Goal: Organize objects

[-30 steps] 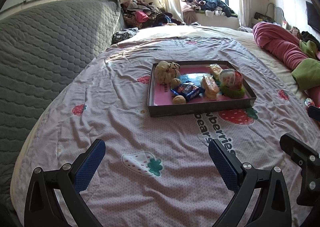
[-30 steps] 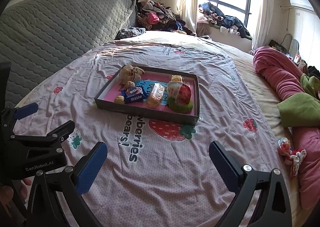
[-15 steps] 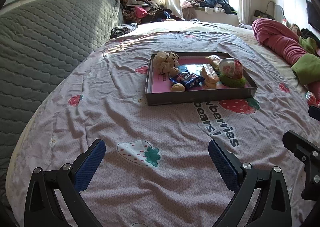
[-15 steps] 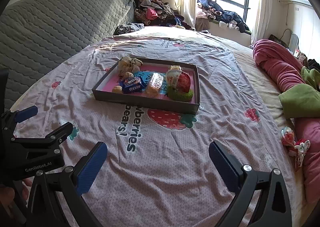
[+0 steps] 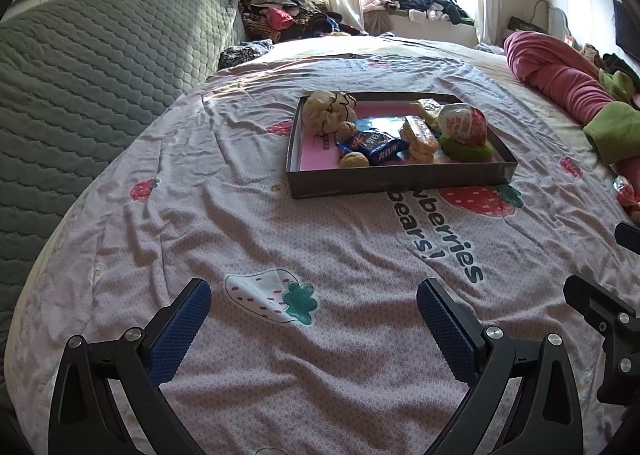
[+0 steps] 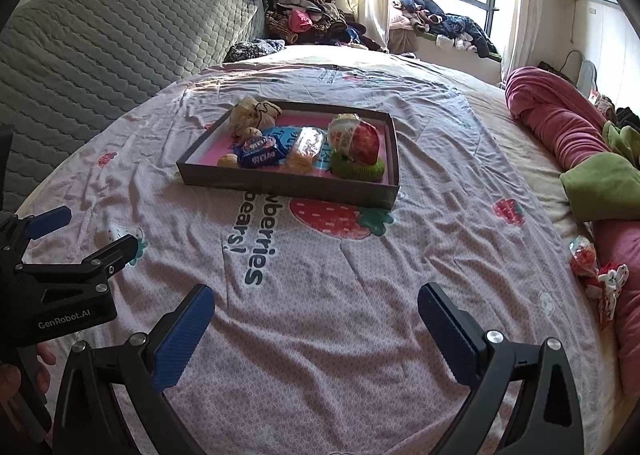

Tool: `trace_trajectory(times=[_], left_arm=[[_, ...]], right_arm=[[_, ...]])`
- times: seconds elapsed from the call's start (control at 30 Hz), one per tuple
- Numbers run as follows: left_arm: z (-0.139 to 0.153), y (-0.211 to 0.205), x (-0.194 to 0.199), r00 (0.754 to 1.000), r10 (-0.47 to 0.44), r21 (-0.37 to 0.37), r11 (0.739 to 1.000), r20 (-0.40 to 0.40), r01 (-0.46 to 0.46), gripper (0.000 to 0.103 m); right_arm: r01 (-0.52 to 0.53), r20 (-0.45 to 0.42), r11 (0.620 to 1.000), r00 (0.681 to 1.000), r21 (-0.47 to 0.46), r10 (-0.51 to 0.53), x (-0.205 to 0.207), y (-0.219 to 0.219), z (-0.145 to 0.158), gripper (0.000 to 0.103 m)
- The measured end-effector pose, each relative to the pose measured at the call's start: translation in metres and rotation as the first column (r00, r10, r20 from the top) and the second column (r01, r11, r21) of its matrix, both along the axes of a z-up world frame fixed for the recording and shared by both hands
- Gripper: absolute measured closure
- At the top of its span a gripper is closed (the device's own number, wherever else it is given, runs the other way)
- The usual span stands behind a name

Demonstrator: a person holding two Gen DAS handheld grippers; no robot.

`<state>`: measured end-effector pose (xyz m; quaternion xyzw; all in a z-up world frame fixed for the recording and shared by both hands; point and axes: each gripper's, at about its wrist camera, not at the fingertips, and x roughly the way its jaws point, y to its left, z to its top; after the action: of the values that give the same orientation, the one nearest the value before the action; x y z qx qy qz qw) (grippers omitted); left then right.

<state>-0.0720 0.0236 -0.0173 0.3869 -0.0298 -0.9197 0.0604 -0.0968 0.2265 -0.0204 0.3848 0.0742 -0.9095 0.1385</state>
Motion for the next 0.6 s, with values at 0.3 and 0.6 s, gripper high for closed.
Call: trace_trajectory(times=[0.3,0.6], left_arm=[[-0.012,0.003,-0.001,1.0,-0.008,0.005,1.0,0.018,0.008,0.001],[-0.02,0.002,-0.001,1.0,-0.008,0.019,1.0,0.017,0.008,0.001]], right_arm=[[0.005,0.015,1.0,1.0,0.008,-0.006,0.001,0.004,-0.012,0.001],[0.008,0.025,1.0,1.0,0.015,-0.009,0.002,0.005,-0.018,0.001]])
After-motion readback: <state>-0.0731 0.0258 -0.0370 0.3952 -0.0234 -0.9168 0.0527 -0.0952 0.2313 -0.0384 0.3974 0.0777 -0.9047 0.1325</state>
